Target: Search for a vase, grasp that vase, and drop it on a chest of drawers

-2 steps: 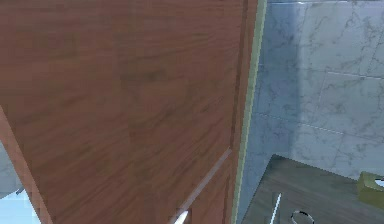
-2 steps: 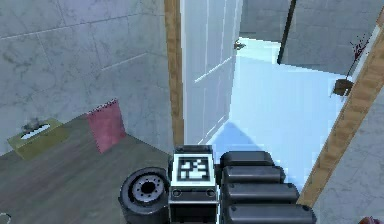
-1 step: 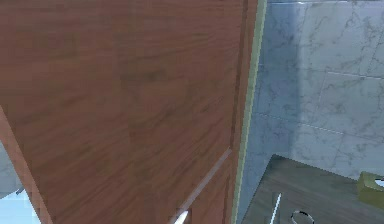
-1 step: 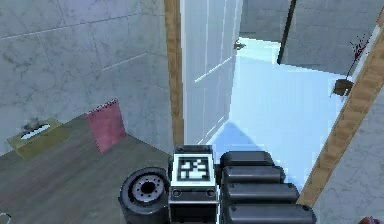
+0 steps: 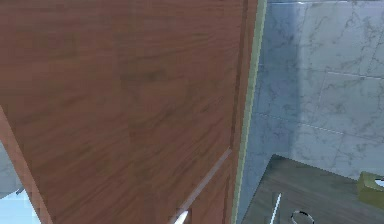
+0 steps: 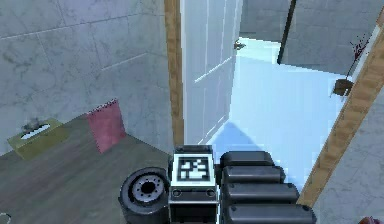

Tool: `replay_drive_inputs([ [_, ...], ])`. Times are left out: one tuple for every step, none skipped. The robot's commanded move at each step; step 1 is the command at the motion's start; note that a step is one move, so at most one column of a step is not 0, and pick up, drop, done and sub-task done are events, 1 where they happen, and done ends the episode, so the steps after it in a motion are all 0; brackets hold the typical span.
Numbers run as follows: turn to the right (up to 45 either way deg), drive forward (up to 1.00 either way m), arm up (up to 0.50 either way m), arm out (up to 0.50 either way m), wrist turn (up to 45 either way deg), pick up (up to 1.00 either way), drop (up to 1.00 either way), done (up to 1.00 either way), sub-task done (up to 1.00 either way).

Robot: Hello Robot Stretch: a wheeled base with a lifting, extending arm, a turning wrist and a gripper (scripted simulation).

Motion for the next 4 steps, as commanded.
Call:
replay_drive_inputs([
  [45.0, 0.0, 0.0, 0.0, 0.0, 0.0, 0.0, 0.0, 0.0],
  [45.0, 0.0, 0.0, 0.0, 0.0, 0.0, 0.0, 0.0, 0.0],
  [21.0, 0.0, 0.0, 0.0, 0.0, 0.0, 0.0, 0.0, 0.0],
  [0.0, 0.75, 0.0, 0.0, 0.0, 0.0, 0.0, 0.0, 0.0],
])
